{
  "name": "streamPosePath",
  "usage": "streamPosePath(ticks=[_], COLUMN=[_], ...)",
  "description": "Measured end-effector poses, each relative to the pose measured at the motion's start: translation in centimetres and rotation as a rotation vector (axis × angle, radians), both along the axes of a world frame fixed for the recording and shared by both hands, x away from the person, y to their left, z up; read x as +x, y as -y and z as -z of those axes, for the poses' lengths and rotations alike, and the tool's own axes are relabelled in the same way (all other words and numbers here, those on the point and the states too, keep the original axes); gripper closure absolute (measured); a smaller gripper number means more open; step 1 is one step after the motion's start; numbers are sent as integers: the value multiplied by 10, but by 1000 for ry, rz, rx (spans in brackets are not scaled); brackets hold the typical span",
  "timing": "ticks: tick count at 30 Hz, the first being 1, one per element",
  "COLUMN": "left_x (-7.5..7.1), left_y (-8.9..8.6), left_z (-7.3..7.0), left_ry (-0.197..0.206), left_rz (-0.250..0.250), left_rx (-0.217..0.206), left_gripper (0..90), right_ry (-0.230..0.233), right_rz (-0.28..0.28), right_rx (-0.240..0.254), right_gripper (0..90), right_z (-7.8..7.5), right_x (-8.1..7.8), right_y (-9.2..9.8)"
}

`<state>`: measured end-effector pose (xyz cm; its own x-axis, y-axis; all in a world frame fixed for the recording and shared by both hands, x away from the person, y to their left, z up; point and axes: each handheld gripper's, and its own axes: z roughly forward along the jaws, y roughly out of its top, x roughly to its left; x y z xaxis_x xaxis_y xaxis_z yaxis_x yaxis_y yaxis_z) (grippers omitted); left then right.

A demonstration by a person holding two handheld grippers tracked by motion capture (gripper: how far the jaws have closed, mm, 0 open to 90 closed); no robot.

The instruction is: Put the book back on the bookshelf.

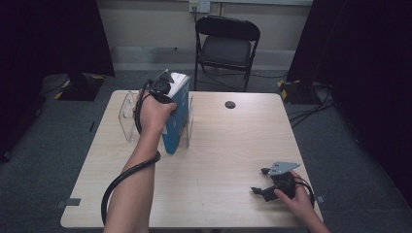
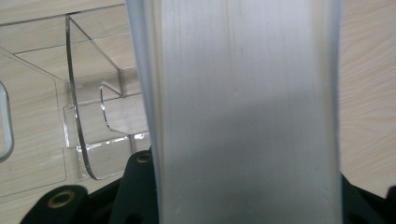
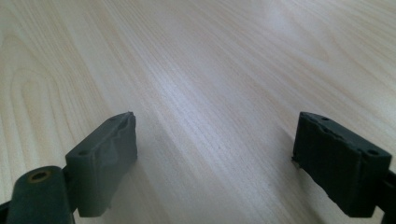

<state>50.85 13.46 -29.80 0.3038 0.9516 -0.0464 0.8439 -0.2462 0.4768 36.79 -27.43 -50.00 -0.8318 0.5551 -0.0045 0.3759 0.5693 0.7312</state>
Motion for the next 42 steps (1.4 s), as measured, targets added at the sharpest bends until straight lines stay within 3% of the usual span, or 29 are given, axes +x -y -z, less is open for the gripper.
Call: streamPosePath(ticks=[14,18,29,42], left_x=[-9,-13,-20,-30], left_y=[-5,-8,-14,-21], left_z=[-4,-4,-1,3], left_ry=[37,22,30,15], left_rz=[15,27,34,83], left_rx=[-36,-45,-66,-115], left_gripper=[554,535,474,370], right_ry=[-1,0,-1,0], right_rz=[0,0,-3,-6], right_rx=[0,0,1,2], right_gripper=[129,129,129,129], right_z=[0,0,0,0], right_x=[0,0,0,1], right_y=[0,0,0,0])
